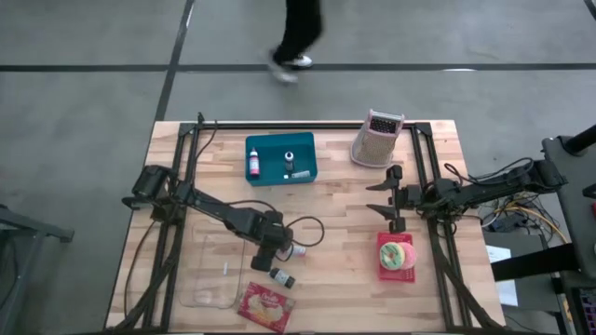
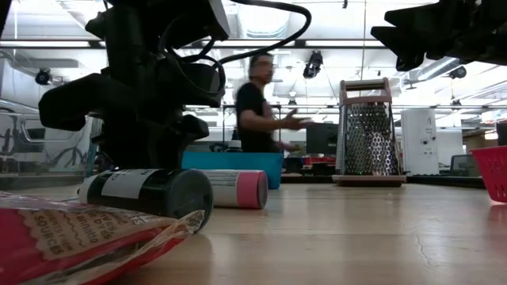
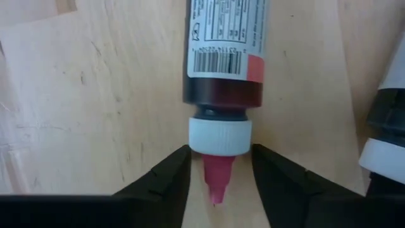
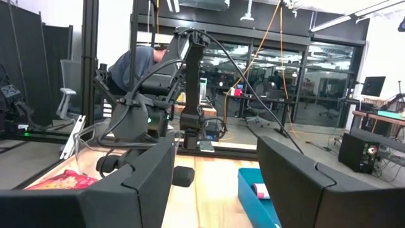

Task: Pick & Place Food Item
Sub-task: Put the pink food coloring bottle into the blue bin

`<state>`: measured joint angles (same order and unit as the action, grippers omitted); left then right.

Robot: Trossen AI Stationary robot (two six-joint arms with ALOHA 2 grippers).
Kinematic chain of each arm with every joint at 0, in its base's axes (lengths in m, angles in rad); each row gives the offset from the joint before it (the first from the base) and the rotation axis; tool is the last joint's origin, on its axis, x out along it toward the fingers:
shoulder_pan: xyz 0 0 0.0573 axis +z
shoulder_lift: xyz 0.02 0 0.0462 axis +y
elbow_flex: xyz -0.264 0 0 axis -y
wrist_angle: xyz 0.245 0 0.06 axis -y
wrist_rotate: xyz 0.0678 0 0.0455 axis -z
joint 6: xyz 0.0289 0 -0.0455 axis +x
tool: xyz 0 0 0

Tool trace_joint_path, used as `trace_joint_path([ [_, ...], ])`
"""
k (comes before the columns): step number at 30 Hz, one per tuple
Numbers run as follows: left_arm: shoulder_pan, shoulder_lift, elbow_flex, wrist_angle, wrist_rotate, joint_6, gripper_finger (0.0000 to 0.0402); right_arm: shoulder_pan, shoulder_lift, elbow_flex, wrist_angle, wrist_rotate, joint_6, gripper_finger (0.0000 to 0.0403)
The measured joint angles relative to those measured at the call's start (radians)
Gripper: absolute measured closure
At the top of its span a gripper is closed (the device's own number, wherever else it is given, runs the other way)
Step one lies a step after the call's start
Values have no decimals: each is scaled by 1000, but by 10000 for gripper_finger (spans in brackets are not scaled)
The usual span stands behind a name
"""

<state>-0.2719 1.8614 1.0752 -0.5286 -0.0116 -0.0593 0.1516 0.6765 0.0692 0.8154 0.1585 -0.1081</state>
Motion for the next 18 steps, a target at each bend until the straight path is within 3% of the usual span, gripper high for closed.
trace_joint_path([
  [11,-3,0,0,-7,1,5,361,0,0,0,0,0,0,184],
  [18,-3,-1,2,-32,-15,-8,366,0,0,0,0,0,0,184],
])
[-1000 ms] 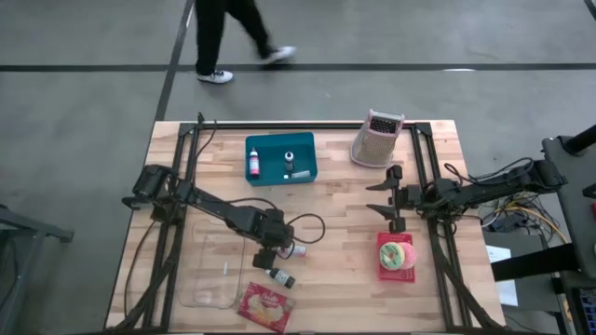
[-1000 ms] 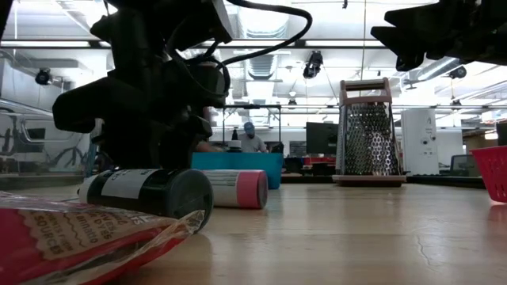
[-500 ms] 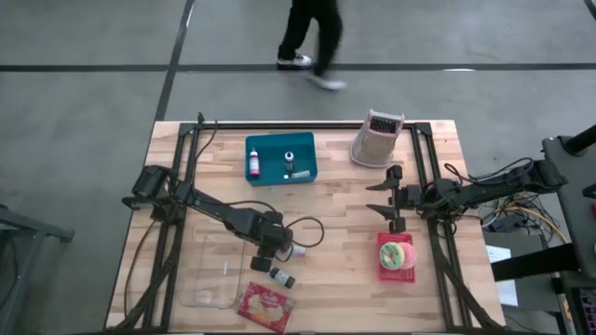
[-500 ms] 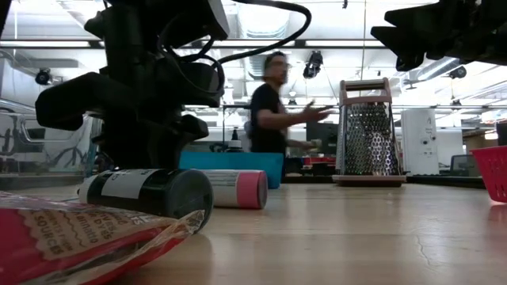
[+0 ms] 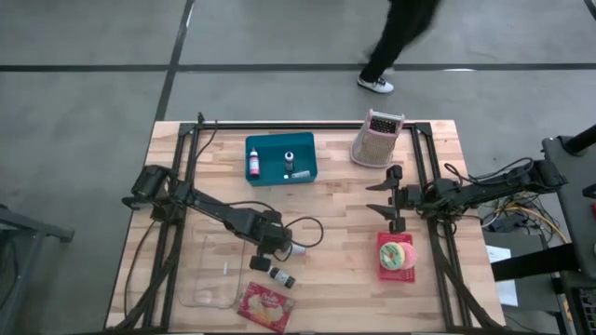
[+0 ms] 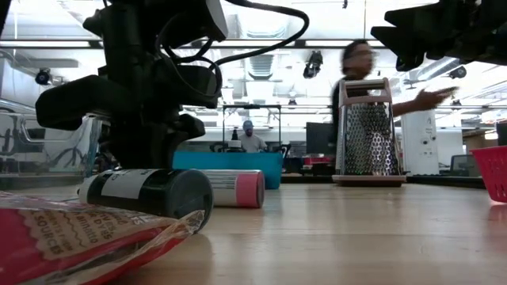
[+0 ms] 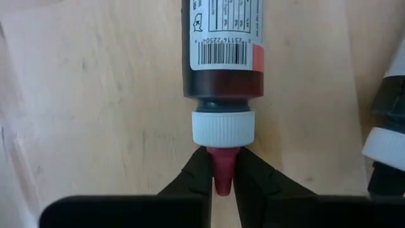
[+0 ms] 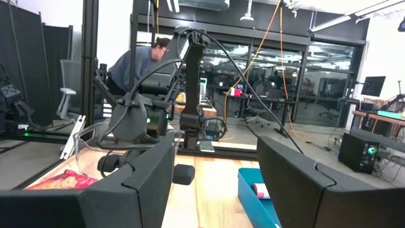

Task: Pick & Place Food Item
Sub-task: Put the pink food coloring bottle into the blue bin

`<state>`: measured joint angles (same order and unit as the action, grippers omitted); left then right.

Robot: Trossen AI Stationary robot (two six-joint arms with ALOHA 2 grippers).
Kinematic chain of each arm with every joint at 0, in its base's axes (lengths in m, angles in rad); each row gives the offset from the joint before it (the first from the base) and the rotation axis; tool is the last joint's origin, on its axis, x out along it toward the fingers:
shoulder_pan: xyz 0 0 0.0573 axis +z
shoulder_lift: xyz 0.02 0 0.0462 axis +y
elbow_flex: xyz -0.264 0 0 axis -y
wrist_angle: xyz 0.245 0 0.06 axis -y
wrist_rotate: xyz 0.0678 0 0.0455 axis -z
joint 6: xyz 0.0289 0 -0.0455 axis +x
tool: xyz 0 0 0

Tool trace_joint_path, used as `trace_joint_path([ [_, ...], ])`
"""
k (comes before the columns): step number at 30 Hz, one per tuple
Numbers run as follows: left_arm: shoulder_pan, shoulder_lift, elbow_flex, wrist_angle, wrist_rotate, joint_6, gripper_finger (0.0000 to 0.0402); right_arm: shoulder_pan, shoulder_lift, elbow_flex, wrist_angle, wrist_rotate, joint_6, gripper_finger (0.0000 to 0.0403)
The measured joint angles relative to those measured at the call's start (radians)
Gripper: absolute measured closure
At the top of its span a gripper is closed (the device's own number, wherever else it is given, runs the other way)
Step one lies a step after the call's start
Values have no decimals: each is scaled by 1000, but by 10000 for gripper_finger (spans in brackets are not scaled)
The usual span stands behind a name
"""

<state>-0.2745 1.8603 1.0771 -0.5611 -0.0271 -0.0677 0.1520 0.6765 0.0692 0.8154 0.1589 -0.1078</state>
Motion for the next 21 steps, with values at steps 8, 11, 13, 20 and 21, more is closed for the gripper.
trace_joint_path([
  [8,1,-25,41,-157,-83,-57,366,0,0,0,-3,1,0,184],
  [11,1,-50,78,-215,-144,-57,366,0,0,0,-8,1,0,184],
  [13,1,-62,95,-232,-167,-58,366,0,0,0,-9,1,0,184],
  [20,17,-114,116,-319,-249,-86,366,-1,2,0,-17,8,4,184],
  [21,22,-121,118,-341,-265,-99,366,-1,2,0,-18,9,4,184],
])
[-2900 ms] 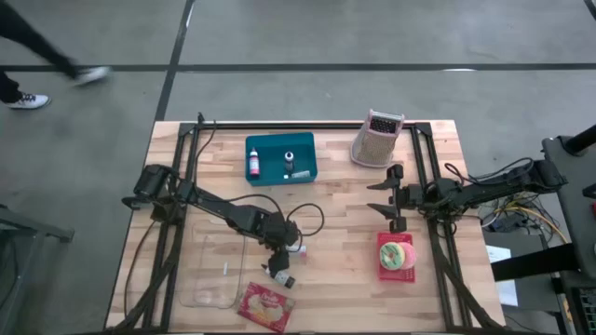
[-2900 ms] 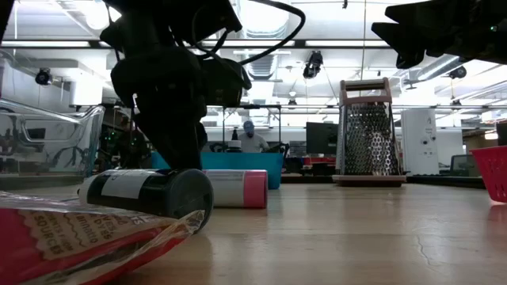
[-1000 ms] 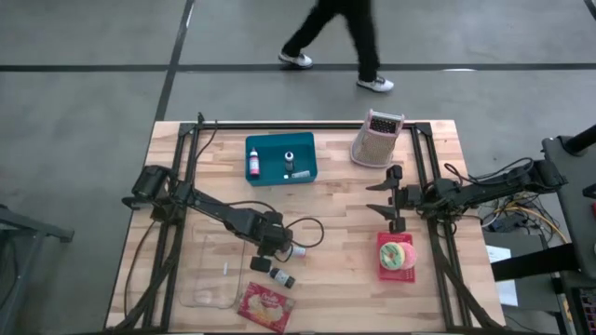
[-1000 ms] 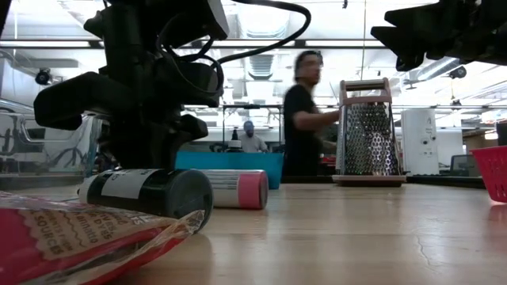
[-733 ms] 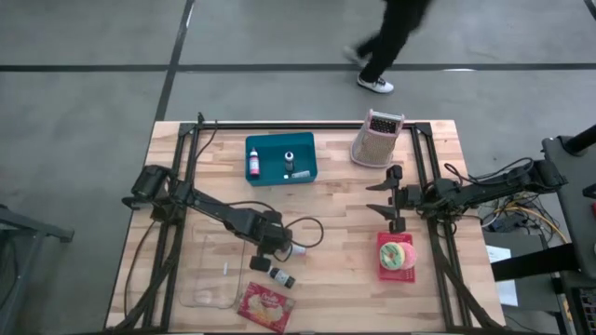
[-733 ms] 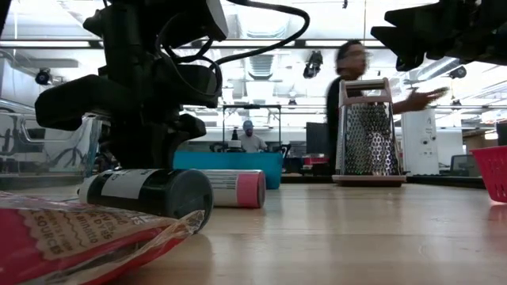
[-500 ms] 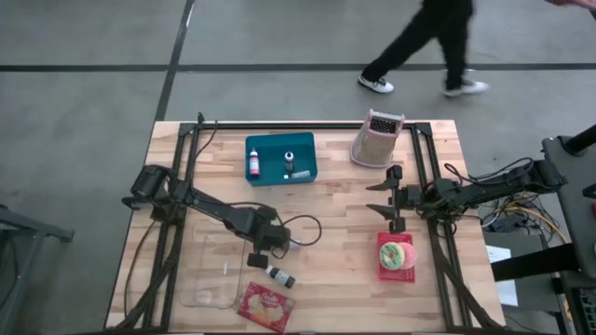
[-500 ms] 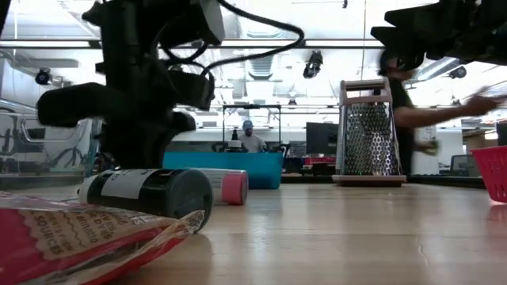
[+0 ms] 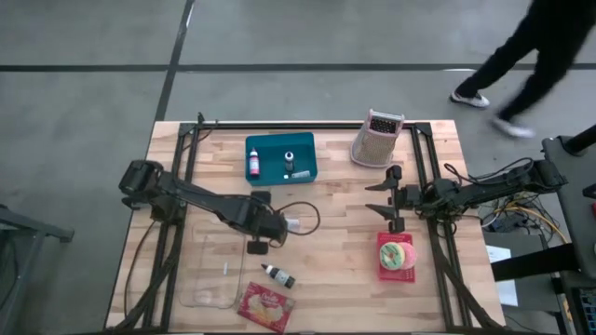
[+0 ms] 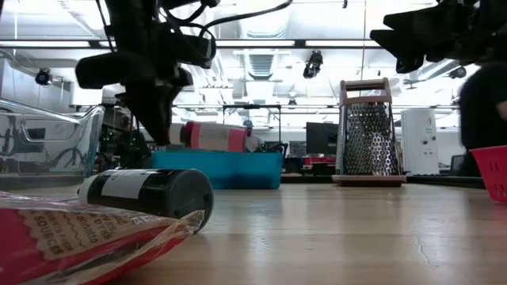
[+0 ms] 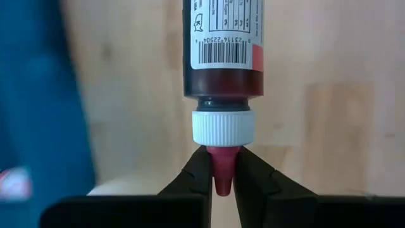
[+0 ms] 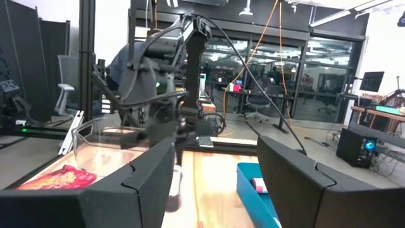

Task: Pick & Place Food Item
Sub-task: Put the pink food coloring bottle into the blue bin

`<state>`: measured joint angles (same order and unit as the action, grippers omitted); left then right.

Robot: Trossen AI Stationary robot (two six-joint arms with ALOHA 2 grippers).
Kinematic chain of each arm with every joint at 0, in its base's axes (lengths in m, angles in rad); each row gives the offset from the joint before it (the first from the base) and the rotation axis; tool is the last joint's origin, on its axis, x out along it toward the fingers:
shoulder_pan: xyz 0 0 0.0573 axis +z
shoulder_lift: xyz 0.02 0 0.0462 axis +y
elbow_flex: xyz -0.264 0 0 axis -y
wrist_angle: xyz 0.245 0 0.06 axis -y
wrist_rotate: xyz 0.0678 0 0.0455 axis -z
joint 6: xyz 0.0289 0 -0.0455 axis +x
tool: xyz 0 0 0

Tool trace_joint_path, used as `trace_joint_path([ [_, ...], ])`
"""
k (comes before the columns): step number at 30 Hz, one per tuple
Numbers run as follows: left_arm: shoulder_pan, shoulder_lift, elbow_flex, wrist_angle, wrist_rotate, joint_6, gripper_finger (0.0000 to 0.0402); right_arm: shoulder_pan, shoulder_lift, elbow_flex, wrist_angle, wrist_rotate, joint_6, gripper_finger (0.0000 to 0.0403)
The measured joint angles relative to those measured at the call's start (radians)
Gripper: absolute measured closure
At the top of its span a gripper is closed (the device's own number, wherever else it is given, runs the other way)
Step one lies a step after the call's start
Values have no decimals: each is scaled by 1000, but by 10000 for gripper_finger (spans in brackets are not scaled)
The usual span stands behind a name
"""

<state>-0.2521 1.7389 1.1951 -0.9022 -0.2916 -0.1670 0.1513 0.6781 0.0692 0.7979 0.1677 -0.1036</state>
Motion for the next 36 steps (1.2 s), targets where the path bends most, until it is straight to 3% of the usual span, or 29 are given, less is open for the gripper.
trace_joint_path([
  [4,29,-31,10,-59,-75,-30,366,0,0,0,0,1,0,184],
  [14,177,-123,11,-192,-143,13,366,1,0,0,-2,3,3,184],
  [24,357,-133,11,-255,-212,220,366,1,0,0,-1,7,-1,184],
  [36,415,-62,115,-355,-417,475,366,1,-1,0,0,18,-13,184],
])
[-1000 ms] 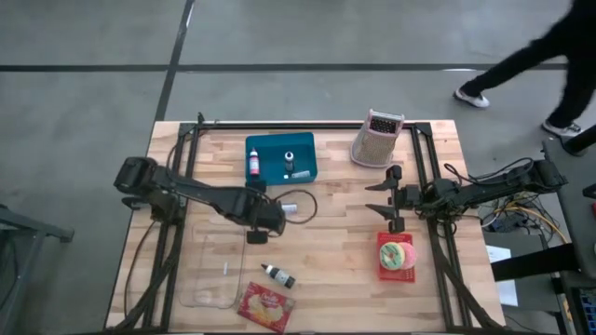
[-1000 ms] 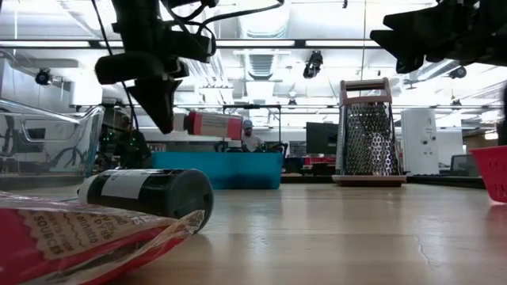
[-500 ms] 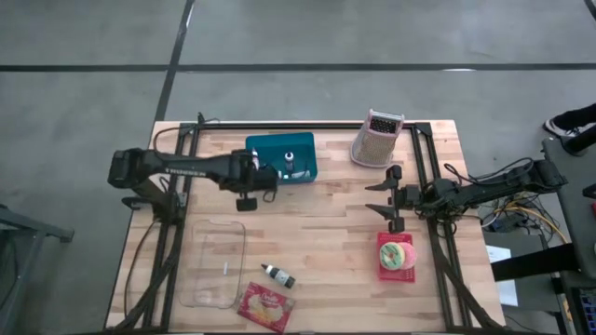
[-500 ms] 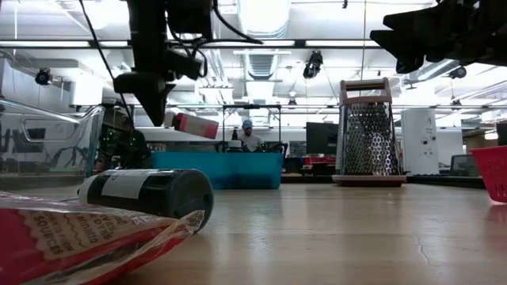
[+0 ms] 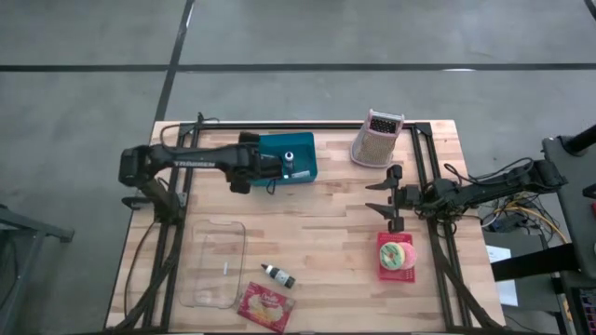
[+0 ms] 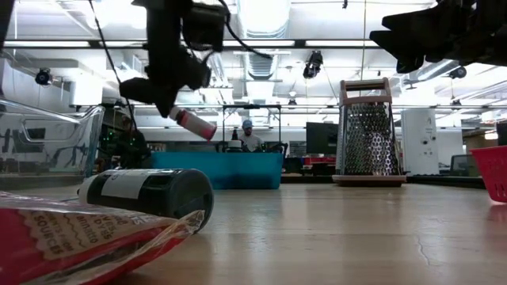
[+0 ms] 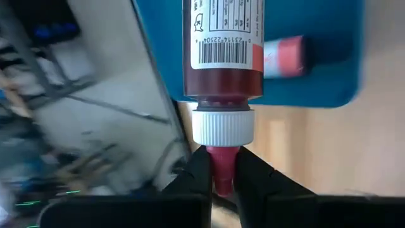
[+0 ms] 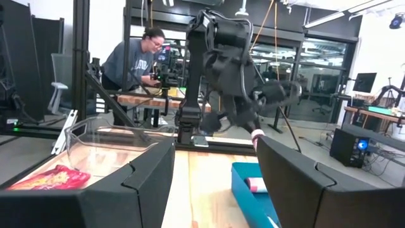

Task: Pick & Place Food Item
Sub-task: Put the pink food coloring bottle into the blue bin

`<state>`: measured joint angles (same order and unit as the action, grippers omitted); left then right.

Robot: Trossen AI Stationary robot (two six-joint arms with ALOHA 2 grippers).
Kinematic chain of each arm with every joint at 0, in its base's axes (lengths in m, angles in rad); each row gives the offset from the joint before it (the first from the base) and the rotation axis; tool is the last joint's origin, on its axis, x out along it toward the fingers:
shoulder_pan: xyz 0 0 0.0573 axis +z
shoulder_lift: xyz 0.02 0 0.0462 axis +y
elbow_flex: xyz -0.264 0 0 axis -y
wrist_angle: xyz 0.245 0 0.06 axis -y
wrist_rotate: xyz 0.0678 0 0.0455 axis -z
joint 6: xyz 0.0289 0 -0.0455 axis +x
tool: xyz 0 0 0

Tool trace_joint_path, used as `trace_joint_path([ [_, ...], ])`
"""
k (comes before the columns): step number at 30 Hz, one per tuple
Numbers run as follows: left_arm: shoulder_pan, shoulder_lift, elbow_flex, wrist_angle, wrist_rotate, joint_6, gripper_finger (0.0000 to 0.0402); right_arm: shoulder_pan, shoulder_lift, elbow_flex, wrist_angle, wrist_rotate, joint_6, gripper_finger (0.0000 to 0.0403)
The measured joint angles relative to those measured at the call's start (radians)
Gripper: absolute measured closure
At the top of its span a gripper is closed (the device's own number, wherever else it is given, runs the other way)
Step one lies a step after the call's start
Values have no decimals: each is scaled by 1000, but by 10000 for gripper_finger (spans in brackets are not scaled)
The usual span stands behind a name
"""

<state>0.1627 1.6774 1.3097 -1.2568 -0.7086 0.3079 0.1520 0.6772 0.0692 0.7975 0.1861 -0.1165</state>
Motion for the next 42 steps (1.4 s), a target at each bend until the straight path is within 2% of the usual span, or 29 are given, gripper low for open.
trace_joint_path([
  [6,2,132,65,-48,-201,197,366,0,0,0,0,0,2,184],
  [16,3,308,189,-137,-378,467,366,0,0,0,-26,0,9,184],
  [24,3,390,208,-140,-544,682,366,0,1,0,-39,-1,13,184],
  [42,3,425,207,-128,-507,781,366,0,1,0,-39,-1,13,184],
])
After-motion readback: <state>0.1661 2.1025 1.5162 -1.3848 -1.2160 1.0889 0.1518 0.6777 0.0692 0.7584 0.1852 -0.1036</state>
